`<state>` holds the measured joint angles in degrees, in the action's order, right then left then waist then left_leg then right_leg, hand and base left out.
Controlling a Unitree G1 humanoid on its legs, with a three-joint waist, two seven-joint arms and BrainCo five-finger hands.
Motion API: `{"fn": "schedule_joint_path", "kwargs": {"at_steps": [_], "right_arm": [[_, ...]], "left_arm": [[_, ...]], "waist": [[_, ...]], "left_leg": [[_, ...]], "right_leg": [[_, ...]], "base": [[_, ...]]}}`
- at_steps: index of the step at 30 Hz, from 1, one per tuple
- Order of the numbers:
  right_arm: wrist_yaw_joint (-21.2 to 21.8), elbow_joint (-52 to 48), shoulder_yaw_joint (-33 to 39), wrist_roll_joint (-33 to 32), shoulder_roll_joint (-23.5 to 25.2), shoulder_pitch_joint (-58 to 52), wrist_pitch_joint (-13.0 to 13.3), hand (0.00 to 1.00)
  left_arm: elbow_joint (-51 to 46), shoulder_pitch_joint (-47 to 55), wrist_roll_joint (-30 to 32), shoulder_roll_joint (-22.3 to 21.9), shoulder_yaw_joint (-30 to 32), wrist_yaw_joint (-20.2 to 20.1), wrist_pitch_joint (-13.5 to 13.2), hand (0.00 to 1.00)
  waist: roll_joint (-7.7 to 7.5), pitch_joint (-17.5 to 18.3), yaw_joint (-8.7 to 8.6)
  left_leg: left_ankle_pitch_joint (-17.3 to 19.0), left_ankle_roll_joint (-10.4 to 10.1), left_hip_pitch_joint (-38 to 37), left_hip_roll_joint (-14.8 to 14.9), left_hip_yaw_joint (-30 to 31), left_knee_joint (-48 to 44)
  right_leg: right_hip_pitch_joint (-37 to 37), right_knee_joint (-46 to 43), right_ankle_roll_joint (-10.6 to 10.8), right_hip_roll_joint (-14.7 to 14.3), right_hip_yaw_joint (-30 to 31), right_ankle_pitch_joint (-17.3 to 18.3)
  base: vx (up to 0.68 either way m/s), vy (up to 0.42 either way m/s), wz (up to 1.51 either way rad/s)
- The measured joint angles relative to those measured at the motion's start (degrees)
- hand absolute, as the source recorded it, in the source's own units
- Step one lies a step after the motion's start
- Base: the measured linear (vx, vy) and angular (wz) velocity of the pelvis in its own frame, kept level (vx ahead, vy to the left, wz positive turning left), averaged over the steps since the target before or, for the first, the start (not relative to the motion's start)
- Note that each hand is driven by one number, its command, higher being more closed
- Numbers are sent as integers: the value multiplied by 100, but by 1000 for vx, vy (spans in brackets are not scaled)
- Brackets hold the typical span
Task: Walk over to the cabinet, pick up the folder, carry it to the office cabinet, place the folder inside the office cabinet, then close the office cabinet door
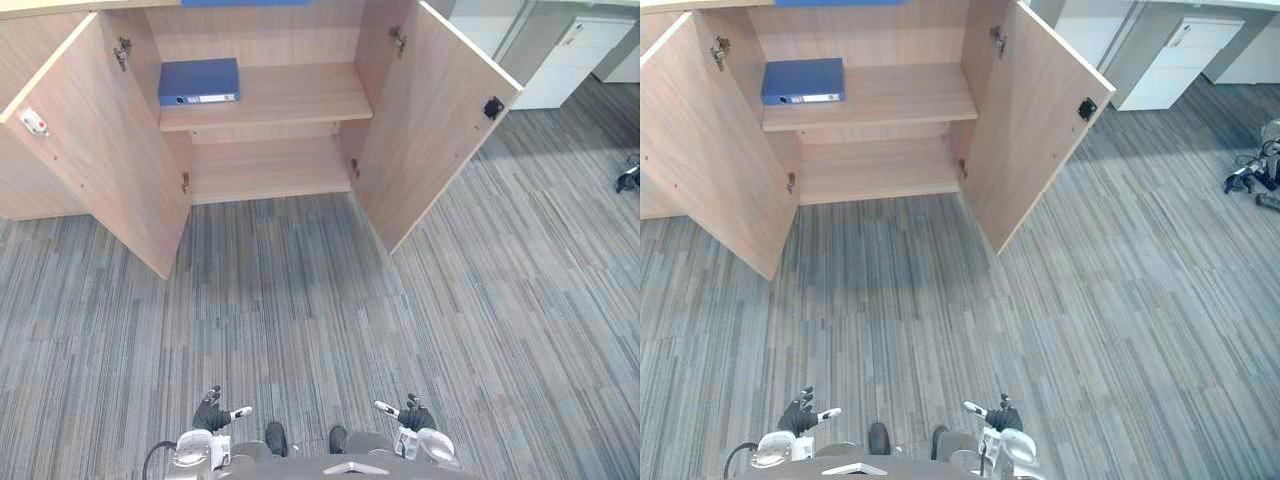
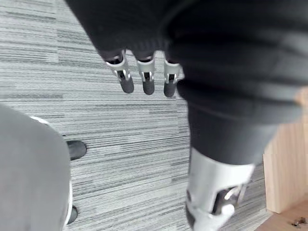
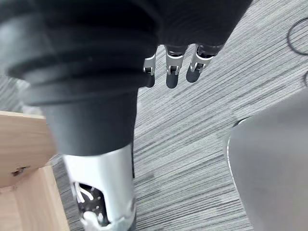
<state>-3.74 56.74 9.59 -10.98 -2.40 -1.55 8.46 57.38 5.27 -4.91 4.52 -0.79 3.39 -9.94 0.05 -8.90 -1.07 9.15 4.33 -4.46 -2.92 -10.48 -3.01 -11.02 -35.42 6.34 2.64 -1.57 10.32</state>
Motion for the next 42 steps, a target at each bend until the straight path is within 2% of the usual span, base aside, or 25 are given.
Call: {"fn": "schedule_joint_path", "kwargs": {"at_steps": [3, 6, 8, 10, 11, 13, 15, 16, 17, 19, 22, 23, 24, 26, 27, 28, 29, 30, 31, 33, 35, 37, 39, 40, 42], "right_arm": [[2, -79, -42, -5, -15, 16, 6, 0], [5, -205, -58, -27, -64, 92, 41, 0], [-2, -201, -93, -36, -88, 118, 41, 0], [-1, -204, -172, -84, -12, 17, 60, 0], [8, -217, -165, -117, -47, 70, 64, 0], [14, -234, -169, -90, -98, 120, 77, 0], [1, -309, -184, -97, -115, 79, 54, 0], [-2, -449, -227, -98, -136, -24, 44, 0], [-3, -510, -269, -109, -112, -86, 45, 0], [-11, -600, -270, -160, -21, -124, 44, 0], [-11, -624, -240, -293, 120, -54, 37, 0], [-10, -619, -234, -315, 144, -41, 34, 0], [-10, -597, -214, -328, 171, -36, 34, 0], [-11, -506, -203, -329, 138, -1, 36, 0], [-11, -433, -208, -329, 120, 3, 35, 0], [-12, -361, -212, -331, 116, 6, 20, 0], [-11, -355, -213, -331, 114, -5, 22, 0], [-11, -325, -214, -330, 181, -11, 21, 0], [-7, -293, -215, -330, 218, -5, 22, 0], [3, -244, -216, -324, 234, 8, 22, 0], [10, -244, -218, -308, 224, 65, 34, 0], [19, -256, -258, -271, 219, 130, 37, 0], [87, -256, -291, -261, 220, 191, 41, 0], [125, -276, -293, -260, 204, 231, 53, 0], [132, -339, -291, -262, 163, 249, 82, 0]], "left_arm": [[7, -60, 0, 20, -40, 1, 19, 0], [12, -158, 0, -6, -33, -2, 22, 0], [12, -165, -1, -3, -42, -3, 22, 0], [13, -102, 1, 9, -4, -4, 21, 0], [74, -114, 1, -61, 122, 7, 31, 0], [19, -165, 6, -140, 170, -7, 7, 0], [-72, -157, 14, -261, 449, -14, 1, 0], [-181, -117, 16, -318, 661, -10, 2, 0], [-270, -111, 15, -326, 766, -2, 3, 0], [-482, -115, 9, -300, 791, 0, -19, 0], [-511, -177, -4, -322, 794, 1, -56, 0], [-508, -187, -4, -315, 787, 2, -57, 0], [-496, -225, -3, -289, 729, 3, -56, 0], [-458, -236, -3, -281, 567, 5, -55, 0], [-425, -235, -3, -280, 520, 4, -51, 0], [-369, -237, -3, -252, 507, 4, -47, 0], [-361, -238, -3, -243, 508, 4, -47, 0], [-291, -251, -3, -147, 509, 4, -48, 0], [-259, -258, -19, -102, 509, 2, -51, 0], [-203, -270, -59, -105, 512, 2, -40, 0], [-39, -266, -69, -55, 387, 5, -20, 0], [16, -243, -82, -13, 198, 4, -10, 0], [22, -220, -117, -21, 175, 4, -4, 0], [27, -230, -124, -25, 176, 3, -2, 0], [26, -229, -127, -49, 174, 1, -2, 0]], "waist": [[-23, -32, -84], [95, -172, -122], [133, -234, -152], [-125, -240, -217], [-27, -279, -189], [100, -284, -231], [191, -344, -223], [244, -409, -162], [205, -443, -76], [110, -444, 47], [99, -440, 115], [94, -442, 121], [40, -453, 127], [86, -424, 150], [126, -402, 156], [131, -373, 227], [108, -334, 247], [-82, -286, 255], [-157, -238, 264], [-162, -234, 306], [-174, -230, 248], [-162, -232, 156], [-119, -233, 107], [-69, -254, 60], [14, -291, -20]], "left_leg": [[158, 31, -329, 11, 284, 58], [234, -101, -587, 240, 432, 215], [356, -311, -688, 377, 471, 214], [550, -619, -988, 240, 605, 218], [637, -658, -1066, 382, 586, 168], [688, -759, -596, 555, 564, -904], [495, -932, 292, 826, 524, -3127], [485, -938, 714, 1184, 362, -4415], [491, -930, 968, 1500, 187, -5219], [497, -919, 1355, 1754, -41, -5546], [640, -859, 2037, 1797, -259, -4751], [661, -856, 2108, 1719, -299, -4383], [633, -885, 2151, 1427, -295, -3387], [55, -853, 2231, 952, -35, -1624], [-170, -803, 2245, 912, 18, -1336], [-718, -531, 2203, 847, 105, -1363], [-816, -427, 2205, 802, 94, -1475], [-565, -389, 2211, 694, -34, -1676], [-379, -333, 2188, 640, -92, -1741], [-151, -243, 1903, 616, -256, -1764], [131, -80, 1200, 411, -382, -1565], [266, -25, 721, 310, -356, -1350], [287, -22, 318, 305, -289, -1059], [287, -24, 115, 383, -192, -887], [283, -62, -121, 560, -56, -737]], "right_leg": [[-459, -757, -205, 111, -531, 602], [-882, 31, -400, -69, -920, 680], [-1018, 996, -492, -239, -1043, 111], [-941, 1856, -808, -119, -995, -1231], [-932, 1666, -769, -184, -1033, -1124], [-767, 1848, -832, -308, -1027, -860], [-309, 2149, -922, -452, -1018, -767], [129, 2290, -1000, -604, -1020, -667], [534, 2358, -1086, -682, -989, -553], [989, 2553, -1132, -690, -821, -485], [1519, 3086, -1055, -631, -550, -451], [1590, 3130, -1016, -572, -512, -428], [1694, 3195, -938, -408, -454, -379], [1841, 3332, -708, -196, -316, -239], [1885, 3358, -636, -195, -271, -188], [1989, 3355, -515, -146, -148, -54], [2019, 3312, -460, -76, -70, 34], [1979, 3120, -424, 97, -5, 172], [1855, 2831, -434, 172, 67, 221], [1480, 1727, -382, 228, 236, 254], [746, -520, -12, 433, 327, 253], [337, -1405, -127, 478, 123, 545], [-63, -1363, -311, 448, -311, 771], [-254, -927, -439, 331, -553, 853], [-459, 229, -461, 65, -667, 736]], "base": [[220, 55, 41], [285, -19, 33], [336, -71, 34], [483, -157, 40], [431, -180, 23], [403, -203, 11], [435, -214, 3], [451, -180, -20], [507, -195, -27], [413, -142, -34], [333, -3, -42], [315, 102, -29], [318, 144, -29], [356, 192, -31], [356, 236, -38], [317, 220, -34], [411, 284, -36], [412, 254, -23], [481, 301, -32], [392, 250, -41], [392, 218, -20], [392, 124, 20], [385, 55, 22], [390, -13, 28], [444, -69, 44]]}}
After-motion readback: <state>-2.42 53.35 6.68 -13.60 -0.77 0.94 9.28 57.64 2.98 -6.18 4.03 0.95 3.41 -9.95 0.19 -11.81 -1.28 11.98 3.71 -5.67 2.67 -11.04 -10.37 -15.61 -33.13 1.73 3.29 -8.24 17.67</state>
